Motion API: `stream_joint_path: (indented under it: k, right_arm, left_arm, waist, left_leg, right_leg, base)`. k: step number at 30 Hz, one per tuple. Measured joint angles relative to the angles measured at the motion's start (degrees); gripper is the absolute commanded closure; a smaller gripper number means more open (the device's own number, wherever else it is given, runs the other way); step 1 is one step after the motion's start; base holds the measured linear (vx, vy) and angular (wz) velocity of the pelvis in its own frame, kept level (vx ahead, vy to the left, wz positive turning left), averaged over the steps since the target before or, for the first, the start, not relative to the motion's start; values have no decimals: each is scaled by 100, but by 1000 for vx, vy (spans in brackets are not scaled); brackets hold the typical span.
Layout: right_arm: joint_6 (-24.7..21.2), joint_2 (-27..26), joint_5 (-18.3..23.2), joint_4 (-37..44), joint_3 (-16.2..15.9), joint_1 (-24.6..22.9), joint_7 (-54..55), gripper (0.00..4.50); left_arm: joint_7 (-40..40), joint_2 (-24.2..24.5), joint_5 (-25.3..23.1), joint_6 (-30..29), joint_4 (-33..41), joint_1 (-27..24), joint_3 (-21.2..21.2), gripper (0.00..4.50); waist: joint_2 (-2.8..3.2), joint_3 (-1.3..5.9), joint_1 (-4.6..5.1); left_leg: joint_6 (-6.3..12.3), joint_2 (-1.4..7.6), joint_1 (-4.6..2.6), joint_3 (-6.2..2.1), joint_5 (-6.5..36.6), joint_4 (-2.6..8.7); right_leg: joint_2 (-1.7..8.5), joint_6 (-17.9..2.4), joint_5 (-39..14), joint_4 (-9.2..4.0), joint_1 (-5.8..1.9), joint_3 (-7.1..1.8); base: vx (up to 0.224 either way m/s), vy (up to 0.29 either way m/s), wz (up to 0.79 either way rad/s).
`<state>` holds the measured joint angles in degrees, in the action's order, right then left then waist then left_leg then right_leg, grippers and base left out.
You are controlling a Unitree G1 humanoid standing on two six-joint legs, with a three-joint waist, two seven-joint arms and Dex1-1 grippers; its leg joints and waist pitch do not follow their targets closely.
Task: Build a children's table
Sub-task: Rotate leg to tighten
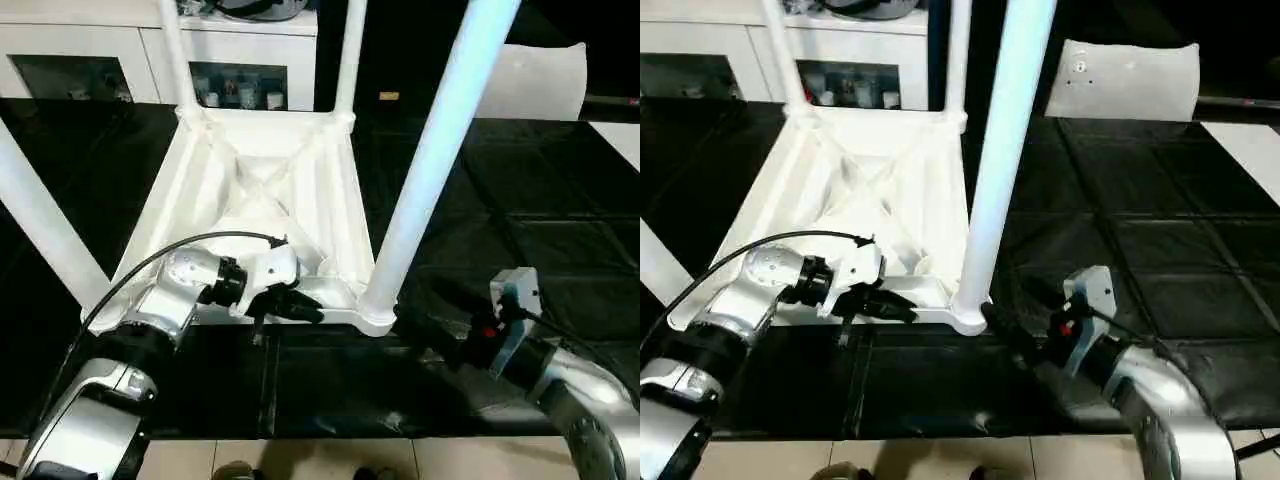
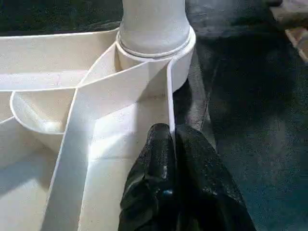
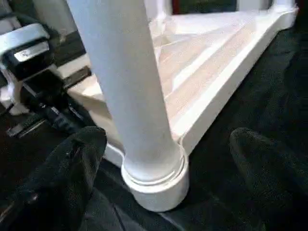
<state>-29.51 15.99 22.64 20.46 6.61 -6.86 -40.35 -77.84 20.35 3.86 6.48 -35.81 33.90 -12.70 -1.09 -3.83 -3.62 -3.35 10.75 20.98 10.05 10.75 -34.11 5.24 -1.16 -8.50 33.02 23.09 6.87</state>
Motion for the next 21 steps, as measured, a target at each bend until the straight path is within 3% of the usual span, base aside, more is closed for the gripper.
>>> stream_joint_path:
  k: [3,7,10,15,17,19,20,21]
  right_arm:
    - [-269,-92,23,217,-116,-42,175,0]
    - [-281,-194,4,382,-215,-163,385,0]
    - [-227,-460,-183,393,-410,-170,756,0]
    - [-104,-513,-504,352,-740,-122,1023,0]
    - [18,-595,-530,335,-813,-110,1067,0]
    - [106,-696,-531,305,-876,-102,1135,0]
    - [119,-725,-532,288,-914,-85,1168,0]
    - [136,-784,-534,284,-922,-79,1203,0]
  left_arm:
    - [308,-161,524,-362,801,-166,358,372]
    - [706,-152,751,-782,1441,-517,617,349]
    - [1631,-337,783,-1390,2596,-1407,1045,311]
    - [3126,-760,571,-2153,3961,-2445,1483,267]
    - [3693,-994,309,-2136,4295,-2773,1645,258]
    - [4013,-1101,126,-2121,4398,-2971,1663,233]
    - [4218,-1169,51,-2135,4461,-3062,1684,233]
    - [4411,-1244,11,-2173,4583,-3147,1723,233]
  waist:
    - [-7,2,18]
    - [-4,5,89]
    - [-4,6,208]
    - [-38,0,223]
    - [-35,1,233]
    - [-24,-6,281]
    - [-14,-12,333]
    - [-11,-21,358]
  left_leg:
    - [0,-1,-13,2,0,0]
    - [-1,-1,-54,2,0,1]
    - [-1,-1,-58,0,0,0]
    - [-1,3,-46,-21,0,-8]
    - [2,13,-52,-37,2,-4]
    - [9,36,-71,-76,6,-4]
    - [12,53,-85,-111,8,1]
    - [13,65,-89,-122,9,11]
  right_leg:
    - [0,-1,1,2,-6,-2]
    - [-1,5,-3,1,-33,1]
    - [-1,7,-5,-5,-32,5]
    - [-3,14,-9,-60,-53,44]
    - [-5,16,-9,-132,-101,86]
    - [-4,17,-10,-235,-154,189]
    - [-7,19,-10,-314,-227,254]
    - [-7,48,-34,-304,-301,262]
  base:
    - [0,0,0]
    - [0,0,0]
    - [0,0,0]
    - [0,0,0]
    - [0,0,0]
    - [0,0,0]
    - [0,0,0]
    - [0,0,0]
